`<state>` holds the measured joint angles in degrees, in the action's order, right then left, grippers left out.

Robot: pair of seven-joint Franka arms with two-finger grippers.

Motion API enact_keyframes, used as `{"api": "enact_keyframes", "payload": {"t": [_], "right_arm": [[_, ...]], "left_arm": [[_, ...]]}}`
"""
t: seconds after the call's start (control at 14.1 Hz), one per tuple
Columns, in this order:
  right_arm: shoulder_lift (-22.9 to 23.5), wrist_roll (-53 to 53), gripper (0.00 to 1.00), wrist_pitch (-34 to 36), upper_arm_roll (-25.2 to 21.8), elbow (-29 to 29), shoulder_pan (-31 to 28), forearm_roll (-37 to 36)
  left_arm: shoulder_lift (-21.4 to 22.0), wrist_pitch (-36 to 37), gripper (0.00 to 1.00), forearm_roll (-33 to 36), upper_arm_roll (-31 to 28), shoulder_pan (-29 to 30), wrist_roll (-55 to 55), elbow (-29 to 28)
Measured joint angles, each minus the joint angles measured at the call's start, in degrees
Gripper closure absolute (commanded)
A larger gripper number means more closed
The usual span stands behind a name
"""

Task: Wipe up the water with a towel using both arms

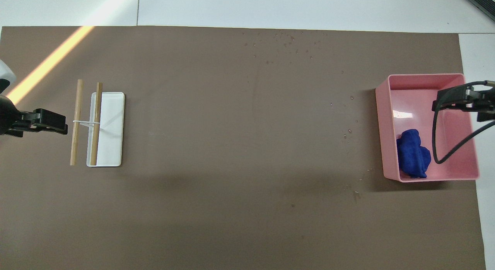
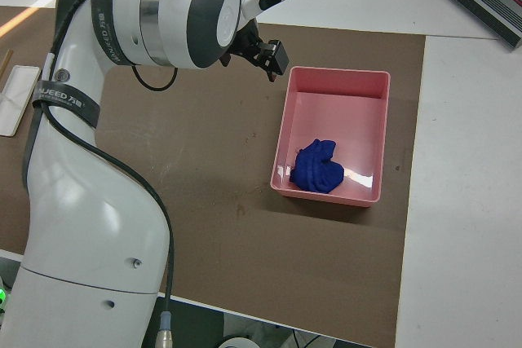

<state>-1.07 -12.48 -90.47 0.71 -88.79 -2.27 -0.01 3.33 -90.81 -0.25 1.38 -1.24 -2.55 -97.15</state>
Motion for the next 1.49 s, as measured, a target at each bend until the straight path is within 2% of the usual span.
{"api": "enact_keyframes", "payload": {"t": [0.14,0.35,1.49], "right_arm": [[0.6,0.5,0.0,3.7,-0.1,2.1,-0.3,0.0],[0.9,1.6,0.0,7.3,-0.3,2.2,-0.3,0.0],[0.9,1.8,0.0,5.9,-0.2,1.4,-0.2,0.0]], "left_arm": [[0.0,0.0,0.0,0.0,0.0,0.0,0.0,0.0],[0.0,0.0,0.0,0.0,0.0,0.0,0.0,0.0],[0.0,-0.5,0.0,0.0,0.1,-0.6,0.0,0.0]]}}
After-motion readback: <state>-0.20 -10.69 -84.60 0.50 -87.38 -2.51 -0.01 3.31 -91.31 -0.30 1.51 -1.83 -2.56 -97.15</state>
